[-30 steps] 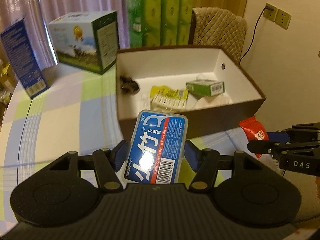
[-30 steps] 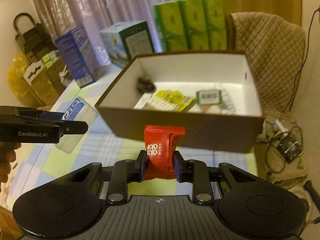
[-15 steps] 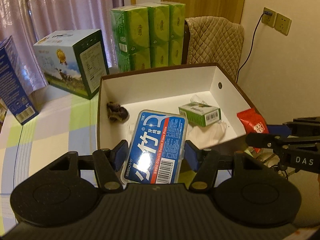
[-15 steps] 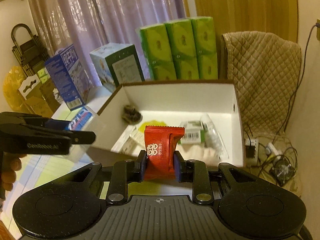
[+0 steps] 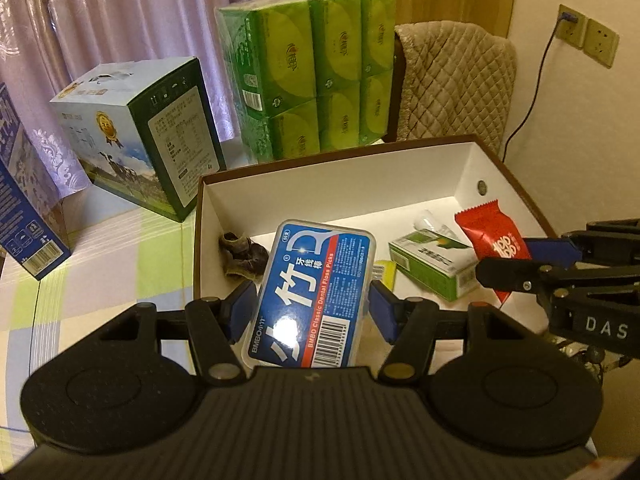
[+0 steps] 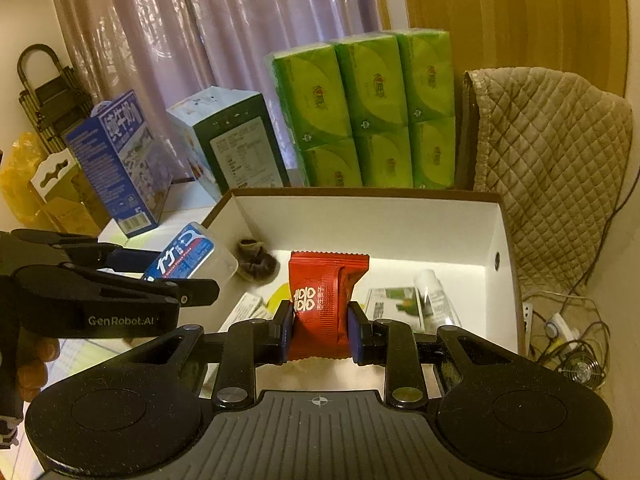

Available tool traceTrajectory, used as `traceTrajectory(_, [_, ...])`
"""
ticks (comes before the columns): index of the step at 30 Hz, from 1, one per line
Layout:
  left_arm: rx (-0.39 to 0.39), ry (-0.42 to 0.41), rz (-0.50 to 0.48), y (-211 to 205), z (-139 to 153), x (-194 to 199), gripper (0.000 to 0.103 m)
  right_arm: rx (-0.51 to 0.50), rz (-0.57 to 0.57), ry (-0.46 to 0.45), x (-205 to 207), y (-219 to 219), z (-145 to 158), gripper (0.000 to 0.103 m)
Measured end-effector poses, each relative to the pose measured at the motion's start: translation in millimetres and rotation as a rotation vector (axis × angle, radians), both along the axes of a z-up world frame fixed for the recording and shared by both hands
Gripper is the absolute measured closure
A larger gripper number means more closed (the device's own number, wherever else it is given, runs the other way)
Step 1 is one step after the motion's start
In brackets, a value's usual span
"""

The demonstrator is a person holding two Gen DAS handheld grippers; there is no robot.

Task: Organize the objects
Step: 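Carry the floss-pick box with the left tool while the right tool carries the candy to the brown box, then open the left tool to drop the floss-pick box while the right tool releases the candy into the box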

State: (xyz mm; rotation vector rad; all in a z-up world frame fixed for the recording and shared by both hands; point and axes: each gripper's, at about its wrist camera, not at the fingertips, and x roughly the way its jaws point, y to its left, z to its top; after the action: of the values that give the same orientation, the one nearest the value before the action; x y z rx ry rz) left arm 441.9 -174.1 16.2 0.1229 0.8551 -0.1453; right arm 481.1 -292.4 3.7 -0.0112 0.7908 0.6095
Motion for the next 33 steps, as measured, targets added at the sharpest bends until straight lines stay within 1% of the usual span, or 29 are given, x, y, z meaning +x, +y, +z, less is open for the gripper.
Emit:
traceTrajectory(12, [0.023,0.043,0.018,0,-24,61,0.045,-0.034,0.009,0.064,63,22,-29,0.078])
traceTrajectory(18, [0.031,0.064,0.025,2,-39,84,0.045,-0.037,0.002,0.101,81,27,-43,0.078])
traceTrajectory(24, [0.026,0.094,0.043,7,-53,101,0.045,-0.036,-0.002,0.12,92,29,-53,0.078])
traceTrajectory(28, [0.039,0.092,0.037,5,-57,106,0.045,-0.033,-0.005,0.127,97,31,-56,0.078])
traceTrajectory(30, [0.041,0.087,0.037,5,-57,107,0.041,-0.031,-0.007,0.13,99,32,-57,0.078])
traceTrajectory(32, [0.031,0.083,0.037,6,-56,107,0.027,-0.028,-0.006,0.134,101,32,-58,0.078])
traceTrajectory(33, [0.028,0.078,0.036,7,-54,106,0.026,-0.026,-0.006,0.133,102,32,-58,0.078])
